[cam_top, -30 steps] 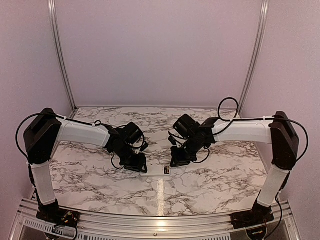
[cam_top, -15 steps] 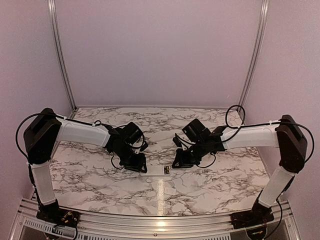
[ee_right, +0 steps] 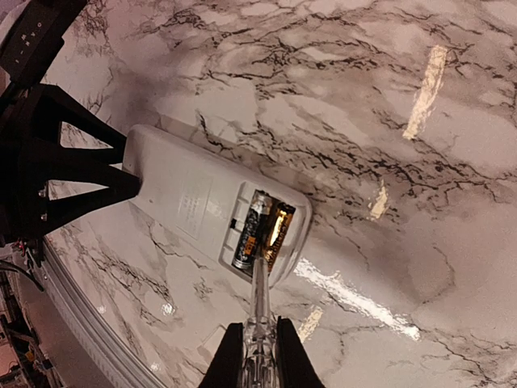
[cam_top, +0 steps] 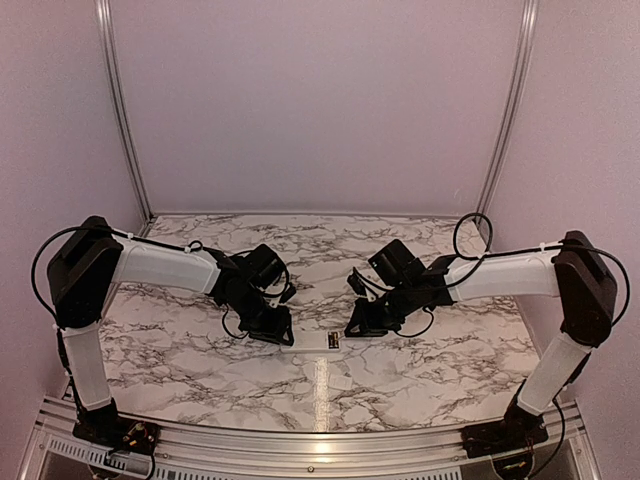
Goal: Unload the batteries from the remote control
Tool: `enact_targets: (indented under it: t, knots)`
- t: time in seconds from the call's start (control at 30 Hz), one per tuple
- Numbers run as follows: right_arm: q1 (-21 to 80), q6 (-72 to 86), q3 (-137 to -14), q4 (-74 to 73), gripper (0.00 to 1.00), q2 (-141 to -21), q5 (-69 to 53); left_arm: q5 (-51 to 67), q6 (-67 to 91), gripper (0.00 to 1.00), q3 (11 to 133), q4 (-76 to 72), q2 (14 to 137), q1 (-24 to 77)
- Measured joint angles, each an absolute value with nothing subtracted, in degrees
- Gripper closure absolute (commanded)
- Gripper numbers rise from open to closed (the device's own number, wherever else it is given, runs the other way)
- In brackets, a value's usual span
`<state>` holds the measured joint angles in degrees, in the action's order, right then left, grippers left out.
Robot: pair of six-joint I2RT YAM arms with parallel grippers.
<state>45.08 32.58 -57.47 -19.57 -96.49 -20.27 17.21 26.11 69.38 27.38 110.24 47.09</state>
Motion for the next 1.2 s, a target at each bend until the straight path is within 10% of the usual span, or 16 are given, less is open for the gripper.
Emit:
enact_targets:
  t: [1.2]
  knots:
    - [44.7,31.0,-57.9,-21.1,1.00,-96.4,-21.6,15.8,25.3,0.70,69.6,27.2,110.2,47.0]
